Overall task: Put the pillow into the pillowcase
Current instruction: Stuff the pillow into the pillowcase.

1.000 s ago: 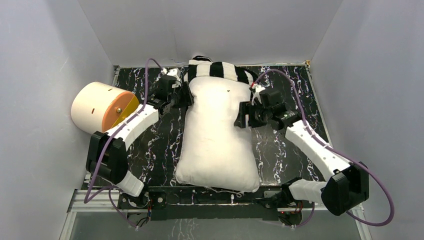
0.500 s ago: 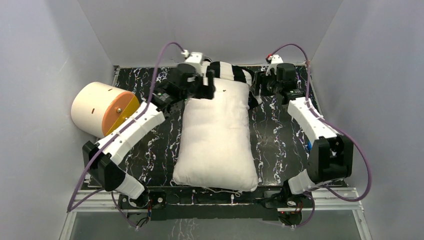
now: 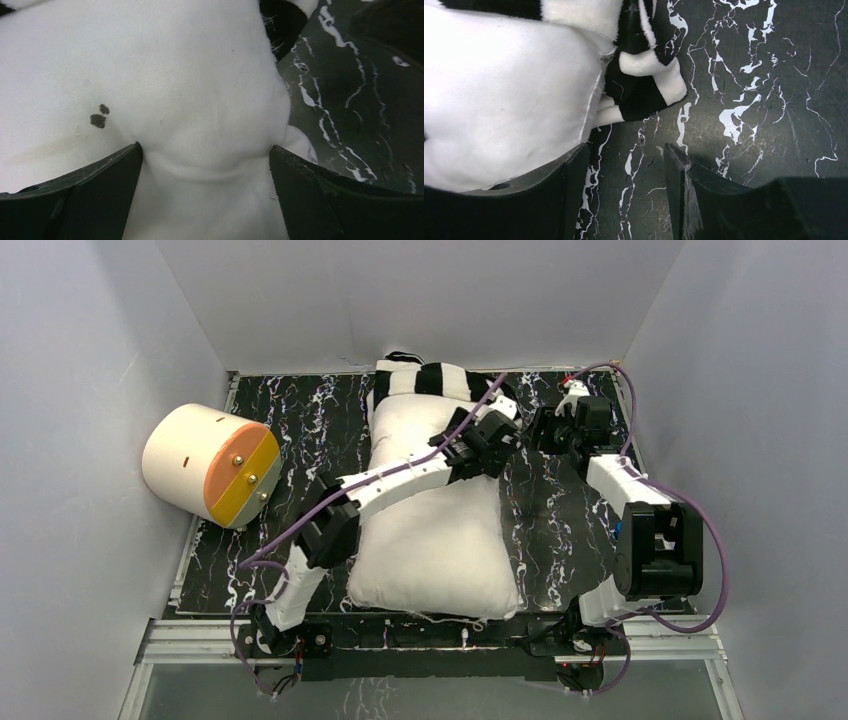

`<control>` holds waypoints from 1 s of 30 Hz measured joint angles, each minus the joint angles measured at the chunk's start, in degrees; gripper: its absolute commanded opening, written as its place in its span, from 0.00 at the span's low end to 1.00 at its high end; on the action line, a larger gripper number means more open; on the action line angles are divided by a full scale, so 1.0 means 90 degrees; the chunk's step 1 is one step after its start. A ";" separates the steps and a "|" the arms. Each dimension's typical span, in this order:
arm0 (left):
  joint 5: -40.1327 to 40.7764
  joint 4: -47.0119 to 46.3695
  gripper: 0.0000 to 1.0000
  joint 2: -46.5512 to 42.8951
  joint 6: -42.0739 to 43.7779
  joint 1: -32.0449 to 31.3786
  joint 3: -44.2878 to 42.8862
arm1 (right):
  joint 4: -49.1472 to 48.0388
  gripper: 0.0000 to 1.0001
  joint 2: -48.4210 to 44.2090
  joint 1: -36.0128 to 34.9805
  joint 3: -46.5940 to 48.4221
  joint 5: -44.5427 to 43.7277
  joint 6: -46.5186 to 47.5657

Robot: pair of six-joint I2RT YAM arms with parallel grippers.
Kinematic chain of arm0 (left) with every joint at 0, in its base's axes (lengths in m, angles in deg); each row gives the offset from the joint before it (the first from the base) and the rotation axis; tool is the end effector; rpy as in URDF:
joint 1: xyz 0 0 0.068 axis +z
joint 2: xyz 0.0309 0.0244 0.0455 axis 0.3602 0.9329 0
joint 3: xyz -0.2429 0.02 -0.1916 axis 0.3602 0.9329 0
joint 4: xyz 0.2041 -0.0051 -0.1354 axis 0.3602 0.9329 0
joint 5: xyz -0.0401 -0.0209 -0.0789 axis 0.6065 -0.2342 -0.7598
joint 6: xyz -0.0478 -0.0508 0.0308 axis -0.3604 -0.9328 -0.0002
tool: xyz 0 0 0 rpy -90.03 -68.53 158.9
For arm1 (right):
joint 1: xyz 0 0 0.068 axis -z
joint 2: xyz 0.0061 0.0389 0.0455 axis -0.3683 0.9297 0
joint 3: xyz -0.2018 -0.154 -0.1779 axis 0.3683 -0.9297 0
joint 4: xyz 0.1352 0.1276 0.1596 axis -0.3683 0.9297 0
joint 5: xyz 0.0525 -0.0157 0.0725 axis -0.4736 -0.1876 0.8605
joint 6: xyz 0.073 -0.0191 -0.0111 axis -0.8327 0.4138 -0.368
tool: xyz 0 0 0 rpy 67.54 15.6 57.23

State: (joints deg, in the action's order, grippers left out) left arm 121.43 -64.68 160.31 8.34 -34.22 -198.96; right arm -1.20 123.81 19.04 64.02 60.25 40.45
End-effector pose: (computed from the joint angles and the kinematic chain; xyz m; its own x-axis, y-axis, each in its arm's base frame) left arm 0.3203 -0.4042 0.3109 -0.4155 0.3212 -0.8510 0.3913 0.9077 0.1516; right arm 0.3518 0.0342 0.2828 -0.5141 0.1515 -0.8442 -0.2036 0.9346 0.2917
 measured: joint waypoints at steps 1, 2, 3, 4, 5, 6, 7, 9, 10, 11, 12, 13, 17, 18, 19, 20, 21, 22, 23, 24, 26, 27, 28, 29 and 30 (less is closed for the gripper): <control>0.0104 0.0022 0.96 0.0260 0.0027 -0.0002 -0.0175 | -0.0051 0.66 -0.0032 0.0027 -0.0070 0.0044 -0.0015; 0.0260 0.0100 0.92 0.0527 0.0061 -0.0002 -0.0379 | -0.0097 0.66 -0.0039 0.0046 -0.0112 0.0090 -0.0017; 0.0403 0.0155 0.83 0.0765 0.0083 0.0005 -0.0539 | -0.0129 0.65 -0.0039 0.0070 -0.0124 0.0146 -0.0017; 0.0537 0.0219 0.59 0.0950 0.0095 0.0010 -0.0692 | -0.0182 0.64 -0.0039 0.0080 -0.0141 0.0199 -0.0017; 0.0665 0.0265 0.27 0.1120 0.0102 0.0017 -0.0801 | -0.0262 0.64 -0.0039 0.0090 -0.0158 0.0262 -0.0015; 0.0731 0.0282 0.11 0.1175 0.0063 0.0027 -0.0814 | -0.0369 0.63 -0.0039 0.0095 -0.0165 0.0364 -0.0005; 0.0809 0.0291 0.05 0.1188 0.0053 0.0044 -0.0777 | -0.0461 0.61 -0.0039 0.0095 -0.0182 0.0425 0.0007; 0.0862 0.0112 0.00 0.0925 0.0085 0.0117 -0.0357 | -0.0865 0.57 -0.0044 0.0102 -0.0277 0.0653 0.0083; 0.0809 -0.0002 0.00 0.0724 0.0083 0.0168 -0.0104 | -0.1081 0.54 -0.0044 0.0104 -0.0340 0.0765 0.0138; 0.0707 -0.0131 0.00 0.0483 0.0080 0.0226 0.0175 | -0.1294 0.52 -0.0044 0.0104 -0.0418 0.0894 0.0202; 0.0576 -0.0214 0.00 0.0221 0.0083 0.0296 0.0423 | -0.1549 0.49 -0.0039 0.0104 -0.0498 0.1027 0.0267; 0.0401 -0.0313 0.00 -0.0114 0.0080 0.0396 0.0699 | -0.1766 0.46 -0.0027 0.0104 -0.0563 0.1132 0.0328; -0.0228 -0.0641 0.00 -0.1260 0.0085 0.0801 0.1491 | -0.2839 0.35 0.0245 0.0104 -0.0648 0.1523 0.0578; -0.0335 -0.0668 0.00 -0.1518 0.0087 0.0882 0.1627 | -0.3094 0.33 0.0352 0.0104 -0.0644 0.1596 0.0636; -0.0415 -0.0670 0.00 -0.1700 0.0097 0.0940 0.1707 | -0.3303 0.32 0.0454 0.0100 -0.0634 0.1661 0.0697; -0.0469 -0.0656 0.00 -0.1853 0.0102 0.1010 0.1741 | -0.3502 0.31 0.0576 0.0087 -0.0612 0.1732 0.0748; -0.0517 -0.0661 0.00 -0.1960 0.0104 0.1073 0.1753 | -0.3682 0.31 0.0707 0.0053 -0.0578 0.1802 0.0831; -0.0561 -0.0661 0.00 -0.2013 0.0104 0.1117 0.1763 | -0.3793 0.31 0.0809 0.0027 -0.0554 0.1834 0.0913; -0.0617 -0.0661 0.00 -0.2038 0.0102 0.1154 0.1775 | -0.3886 0.32 0.0877 -0.0005 -0.0537 0.1853 0.1027; -0.0673 -0.0665 0.00 -0.2040 0.0104 0.1180 0.1792 | -0.3961 0.32 0.0923 -0.0068 -0.0534 0.1853 0.1188; -0.0777 -0.0668 0.00 -0.2038 0.0102 0.1205 0.1841 | -0.4034 0.35 0.0933 -0.0267 -0.0534 0.1812 0.1518; -0.0828 -0.0678 0.00 -0.2035 0.0104 0.1214 0.1860 | -0.4119 0.36 0.0930 -0.0398 -0.0532 0.1770 0.1681; -0.0862 -0.0712 0.00 -0.2035 0.0112 0.1219 0.1885 | -0.4167 0.38 0.0928 -0.0508 -0.0527 0.1724 0.1812; -0.0891 -0.0729 0.00 -0.2035 0.0126 0.1219 0.1889 | -0.4231 0.39 0.0920 -0.0627 -0.0525 0.1676 0.1955; -0.0918 -0.0743 0.00 -0.2035 0.0129 0.1219 0.1902 | -0.4274 0.41 0.0913 -0.0746 -0.0522 0.1634 0.2096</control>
State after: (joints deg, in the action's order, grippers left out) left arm 113.16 -71.36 142.00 9.50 -23.25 -181.85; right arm -39.66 132.03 12.33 59.32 74.96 59.32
